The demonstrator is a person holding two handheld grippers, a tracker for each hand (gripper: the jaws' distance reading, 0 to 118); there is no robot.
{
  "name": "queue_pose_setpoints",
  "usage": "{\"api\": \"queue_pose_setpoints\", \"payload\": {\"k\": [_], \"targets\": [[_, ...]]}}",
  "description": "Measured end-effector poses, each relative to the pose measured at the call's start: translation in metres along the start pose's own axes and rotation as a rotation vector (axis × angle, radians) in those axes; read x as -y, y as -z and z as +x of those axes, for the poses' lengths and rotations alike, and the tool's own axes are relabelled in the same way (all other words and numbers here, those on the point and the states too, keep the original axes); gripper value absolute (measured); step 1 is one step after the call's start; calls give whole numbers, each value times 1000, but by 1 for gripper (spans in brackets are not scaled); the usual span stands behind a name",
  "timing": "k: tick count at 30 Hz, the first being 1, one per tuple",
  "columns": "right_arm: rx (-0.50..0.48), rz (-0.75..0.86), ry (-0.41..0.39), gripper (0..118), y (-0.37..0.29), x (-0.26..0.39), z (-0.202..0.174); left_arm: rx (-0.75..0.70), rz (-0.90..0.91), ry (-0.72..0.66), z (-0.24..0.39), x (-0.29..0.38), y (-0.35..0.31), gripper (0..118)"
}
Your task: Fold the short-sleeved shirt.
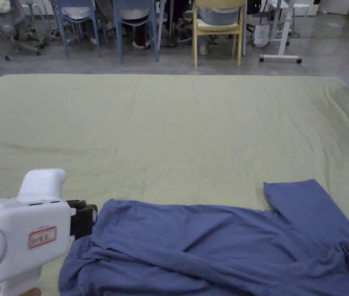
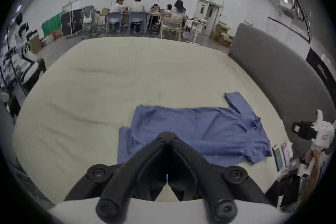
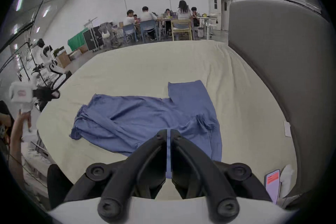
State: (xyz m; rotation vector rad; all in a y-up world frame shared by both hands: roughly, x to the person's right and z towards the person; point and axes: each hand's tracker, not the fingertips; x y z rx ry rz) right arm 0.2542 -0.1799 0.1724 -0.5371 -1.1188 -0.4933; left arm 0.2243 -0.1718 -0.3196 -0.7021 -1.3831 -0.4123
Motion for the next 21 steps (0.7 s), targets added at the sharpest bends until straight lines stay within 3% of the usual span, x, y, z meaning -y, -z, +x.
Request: {"api": "queue_pose_setpoints", "payload": {"k": [2, 3, 4, 5, 10, 14, 17, 18, 19, 21], "targets": [[-2, 4, 2, 6, 9, -7, 4, -26, -14, 15, -9, -24, 50, 0], [2, 4, 0, 6, 14, -10, 6, -48, -51, 14, -14, -33, 76, 30], [4, 2, -3, 6, 19, -13, 7, -86, -106, -7, -19, -42, 106, 70], [5, 0, -3, 6, 25, -15, 9, -103, -161, -17, -24, -46, 137, 91], [-11, -56, 24, 6, 61, -10, 15, -88, -374, -12, -34, -28, 236, 91], [-43, -129, 32, 6, 88, 4, 15, -186, -422, 85, -33, -15, 273, 90], [-4, -153, -45, 6, 101, 14, 11, -129, -404, 84, -33, -16, 268, 72], [20, -150, -59, 6, 103, 16, 11, -96, -387, 102, -30, -19, 264, 43], [21, -144, -62, 6, 105, 17, 11, -78, -351, 95, -32, -22, 253, 6], [8, -156, -50, 6, 112, 10, 17, -76, -358, 85, -25, -28, 241, 1]]}}
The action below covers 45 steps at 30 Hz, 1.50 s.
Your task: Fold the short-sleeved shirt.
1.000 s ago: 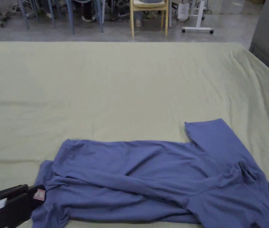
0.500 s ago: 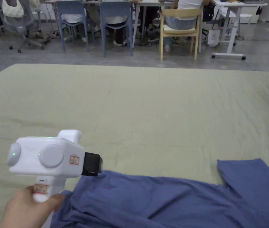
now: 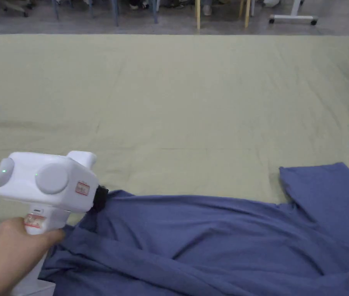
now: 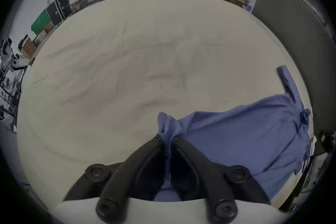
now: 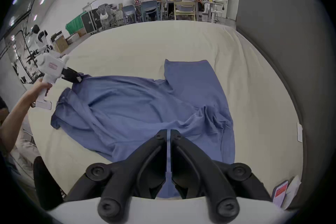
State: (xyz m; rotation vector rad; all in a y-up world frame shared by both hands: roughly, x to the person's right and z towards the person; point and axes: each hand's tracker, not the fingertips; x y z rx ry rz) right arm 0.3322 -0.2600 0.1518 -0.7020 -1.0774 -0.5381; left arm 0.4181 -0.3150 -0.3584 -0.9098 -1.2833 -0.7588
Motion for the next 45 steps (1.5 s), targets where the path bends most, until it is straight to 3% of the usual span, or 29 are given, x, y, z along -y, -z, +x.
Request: {"api": "queue_pose_setpoints", "payload": {"k": [3, 4, 5, 6, 9, 12, 14, 16, 17, 20, 21, 22, 23, 24, 28, 30, 33, 37, 38, 45], "targets": [[-53, 19, 33, 6, 6, -23, 12, -15, 103, 51, 9, 8, -33, 1], [-60, 20, 37, 21, 11, -36, 18, -9, 127, 49, 10, 9, -41, 1], [-59, 12, 44, 61, 19, -51, 25, -4, 125, 40, 12, 10, -48, 1], [-56, 1, 49, 113, 31, -64, 32, 3, 138, 37, 10, 15, -55, 1], [52, 42, 29, 118, 85, -97, 60, -36, 121, 59, 3, 12, -50, 1], [150, -154, 92, 118, 156, -124, 91, 13, 92, -25, -7, 11, -42, 1], [146, -235, 198, 109, 193, -127, 108, 35, 85, -79, -9, 10, -40, 1], [107, -242, 291, 83, 214, -127, 116, 17, 89, -63, -5, 8, -36, 1], [90, -257, 302, 82, 221, -125, 118, -1, 98, -51, -3, 8, -36, 1], [150, -298, 214, 80, 221, -130, 108, -11, 92, -39, 1, 5, -33, 1], [160, -310, 189, 71, 216, -131, 105, -12, 88, -38, 3, 5, -32, 1], [206, -290, 132, 49, 210, -131, 101, -14, 88, -36, 2, 6, -31, 1], [238, -260, 95, 19, 204, -130, 98, -16, 92, -34, 3, 7, -32, 1], [190, -257, 127, 3, 199, -129, 98, -16, 94, -37, 3, 8, -34, 1], [196, -178, 130, 3, 164, -129, 95, -22, 137, -55, 2, 15, -55, 1], [135, -117, 155, 3, 136, -131, 93, -9, 172, -66, -2, 20, -73, 1], [99, -14, 124, 3, 78, -125, 82, 1, 237, -79, -3, 37, -110, 1], [27, 114, 120, 3, -4, -83, 67, -37, 281, -85, 1, 80, -150, 1], [-32, 144, 117, 3, -21, -66, 65, -41, 285, -87, 1, 93, -154, 1], [-9, -52, 121, 3, -46, 39, 58, -141, 90, 3, 10, 167, -121, 1]]}}
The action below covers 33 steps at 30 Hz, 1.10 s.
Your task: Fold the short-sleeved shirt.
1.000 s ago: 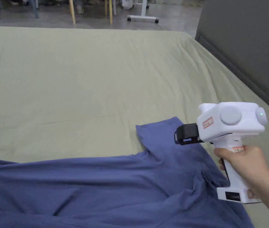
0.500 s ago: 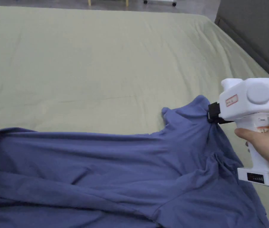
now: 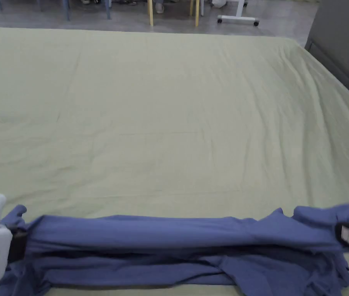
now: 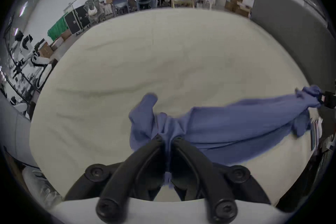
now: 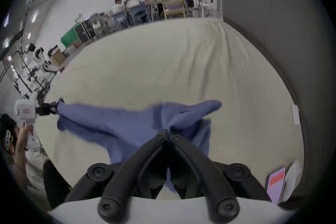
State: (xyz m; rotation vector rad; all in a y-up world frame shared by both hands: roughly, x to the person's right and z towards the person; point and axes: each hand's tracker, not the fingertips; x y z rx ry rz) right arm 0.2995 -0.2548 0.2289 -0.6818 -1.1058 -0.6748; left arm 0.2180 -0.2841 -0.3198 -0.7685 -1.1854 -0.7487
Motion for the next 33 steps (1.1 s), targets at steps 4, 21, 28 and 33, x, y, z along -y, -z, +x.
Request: {"api": "queue_pose_setpoints", "payload": {"k": [4, 21, 28, 33], "targets": [[23, -150, 9, 3, 35, 34, 7, 5, -103, -1, 5, 23, 30, 1], [-25, -75, 54, 118, 3, 9, -14, 74, 56, -140, -16, 1, -56, 80], [29, 193, -147, 2, -110, -23, -65, 199, 488, -130, -25, 6, -202, 0], [-48, 229, -88, 2, -112, -11, -80, 170, 435, -228, -28, 14, -191, 0]]}}
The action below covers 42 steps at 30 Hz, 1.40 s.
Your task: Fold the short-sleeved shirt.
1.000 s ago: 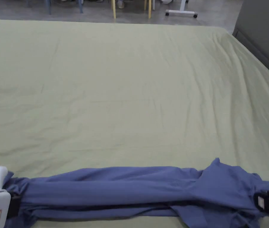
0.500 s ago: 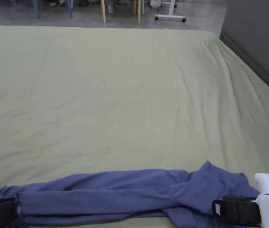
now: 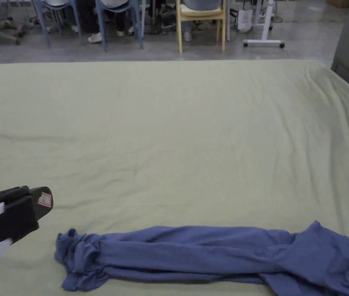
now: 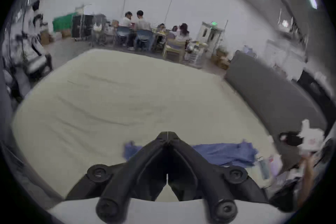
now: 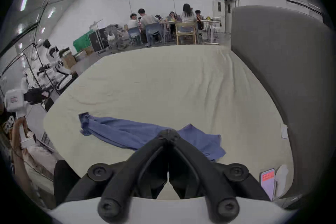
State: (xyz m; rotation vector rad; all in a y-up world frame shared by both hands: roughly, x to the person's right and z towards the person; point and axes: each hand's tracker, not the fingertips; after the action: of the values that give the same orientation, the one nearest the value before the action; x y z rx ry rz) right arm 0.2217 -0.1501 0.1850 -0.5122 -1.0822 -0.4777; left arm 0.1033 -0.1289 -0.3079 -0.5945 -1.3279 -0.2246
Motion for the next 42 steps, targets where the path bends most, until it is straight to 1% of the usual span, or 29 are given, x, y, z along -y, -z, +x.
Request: {"api": "queue_pose_setpoints", "payload": {"k": [1, 3, 5, 6, 7, 8, 9, 10, 13, 15, 16, 19, 20, 21, 22, 23, 24, 25, 27, 29, 33, 34, 37, 38, 39, 40, 42], "targets": [[-9, -8, -5, 2, 0, 0, -4, -57, -32, 53, -1, 3, 4, 0], [-32, -4, -6, 2, 0, 1, -12, -87, -80, 52, -10, 8, 18, 0], [-63, -27, -6, 2, 4, -1, -19, -78, -148, -11, -25, 11, 39, 0], [-64, -39, -10, 2, 6, -2, -22, -55, -186, -69, -35, 15, 54, 4], [-59, -46, -15, 2, 7, -3, -25, -47, -211, -123, -44, 20, 68, 29], [-57, -55, -25, 2, 8, -4, -28, -38, -259, -160, -53, 24, 85, 66], [-59, -60, -29, 2, 8, -5, -30, -39, -305, -175, -60, 34, 104, 97], [-59, -56, -30, 2, 9, -5, -32, -53, -296, -153, -64, 43, 118, 98], [-69, -65, -18, 2, 17, -11, -33, -81, -395, -105, -74, 67, 168, 98], [-45, -86, -30, 2, 25, -14, -36, -73, -479, -126, -87, 81, 203, 98], [-31, -98, -40, 2, 30, -14, -38, -71, -515, -146, -84, 88, 210, 98], [-36, -129, -35, 2, 45, -15, -39, -23, -510, -136, -85, 103, 234, 98], [-40, -137, -29, 2, 51, -13, -40, 4, -511, -129, -81, 108, 236, 96], [-43, -152, -26, 2, 57, -12, -41, 29, -468, -99, -79, 114, 233, 79], [-43, -165, -26, 2, 62, -11, -42, 22, -438, -60, -77, 116, 231, 63], [-38, -174, -25, 2, 67, -7, -38, 36, -415, -33, -77, 116, 229, 37], [-38, -186, -25, 2, 71, -5, -38, 95, -403, -53, -70, 117, 219, 18], [-40, -201, -24, 2, 76, -2, -38, 132, -393, -82, -72, 116, 217, 18], [-43, -227, -22, 2, 82, 2, -37, 89, -422, -52, -73, 114, 221, 18], [-38, -236, -35, 2, 82, 4, -39, 98, -419, -74, -78, 106, 213, 18], [-39, -235, -30, 2, 77, 3, -36, 99, -377, -104, -106, 82, 177, 18], [-36, -230, -30, 2, 78, 2, -36, 52, -360, -66, -113, 75, 167, 18], [-44, -203, -37, 2, 77, 1, -37, -240, -371, 153, -112, 55, 142, 18], [-53, -201, -34, 2, 77, 0, -38, -320, -376, 184, -113, 49, 139, 18], [-65, -198, -32, 2, 77, 0, -39, -374, -379, 181, -112, 43, 135, 18], [-70, -190, -29, 2, 77, 1, -39, -375, -384, 190, -104, 40, 132, 18], [-86, -188, -25, 2, 77, 2, -40, -374, -390, 274, -78, 37, 128, 18]]}}
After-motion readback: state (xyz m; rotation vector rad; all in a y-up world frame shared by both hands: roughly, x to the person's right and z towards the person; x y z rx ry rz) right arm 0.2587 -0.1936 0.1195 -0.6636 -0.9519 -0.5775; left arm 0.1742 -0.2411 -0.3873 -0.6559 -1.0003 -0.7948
